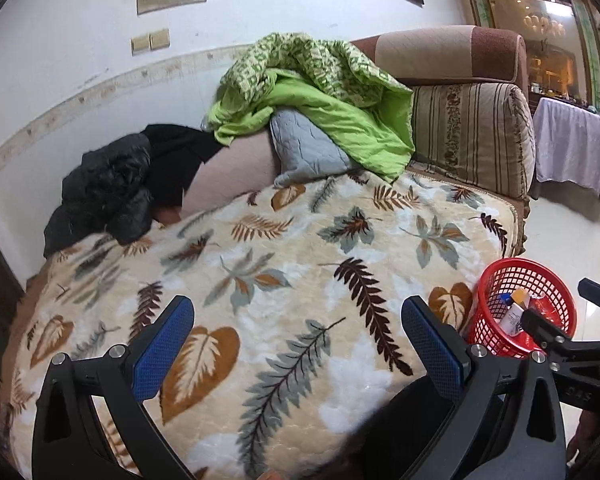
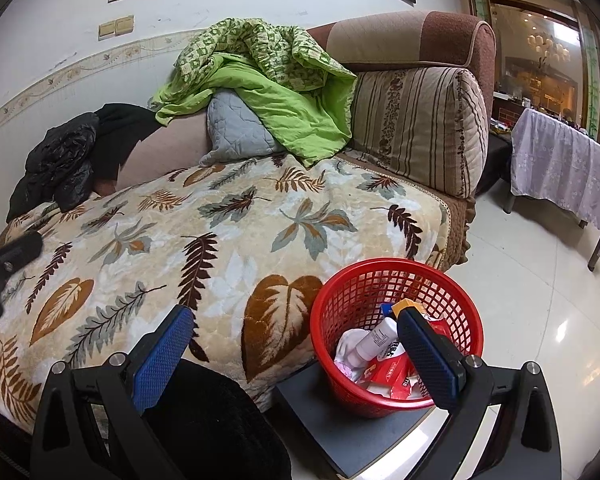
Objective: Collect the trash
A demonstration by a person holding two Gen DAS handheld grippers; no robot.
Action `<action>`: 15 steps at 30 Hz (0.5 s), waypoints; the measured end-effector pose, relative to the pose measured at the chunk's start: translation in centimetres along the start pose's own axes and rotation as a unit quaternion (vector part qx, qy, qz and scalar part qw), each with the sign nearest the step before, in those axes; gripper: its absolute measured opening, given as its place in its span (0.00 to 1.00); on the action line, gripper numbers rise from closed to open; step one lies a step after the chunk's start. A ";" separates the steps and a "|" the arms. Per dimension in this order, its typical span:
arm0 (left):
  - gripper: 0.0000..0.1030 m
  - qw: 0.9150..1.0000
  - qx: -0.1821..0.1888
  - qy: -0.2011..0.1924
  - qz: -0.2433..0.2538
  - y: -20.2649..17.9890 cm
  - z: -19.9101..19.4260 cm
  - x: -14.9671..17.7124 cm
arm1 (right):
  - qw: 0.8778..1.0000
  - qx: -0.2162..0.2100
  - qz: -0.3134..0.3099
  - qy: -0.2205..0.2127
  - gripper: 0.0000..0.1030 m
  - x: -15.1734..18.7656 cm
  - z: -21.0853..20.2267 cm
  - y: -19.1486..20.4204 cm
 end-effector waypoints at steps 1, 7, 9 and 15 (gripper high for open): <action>1.00 1.000 0.007 -0.003 -0.004 0.1 -0.4 -0.1 | 1.000 0.000 0.001 0.000 1.00 -0.1 0.0 0.0; 1.00 1.000 0.007 -0.013 0.011 0.0 -1.6 -0.7 | 1.000 0.003 0.005 -0.011 1.00 -0.9 -0.4 -0.2; 1.00 1.000 -0.003 -0.014 0.019 -0.2 -2.0 -0.8 | 1.000 0.002 0.006 -0.016 1.00 -1.2 -0.5 -0.2; 1.00 0.999 -0.028 -0.024 0.022 1.3 -3.1 -0.4 | 0.999 -0.003 -0.023 -0.037 1.00 -2.7 -0.3 1.4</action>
Point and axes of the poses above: each gripper's, at about its wrist camera, not at the fingertips, and z roughly the way its jaws point, y to its left, x to its underside, the point moved 2 cm from there along z, roughly the way its jaws point, and after that the axes turned 14 degrees about x, right-handed, at the moved point
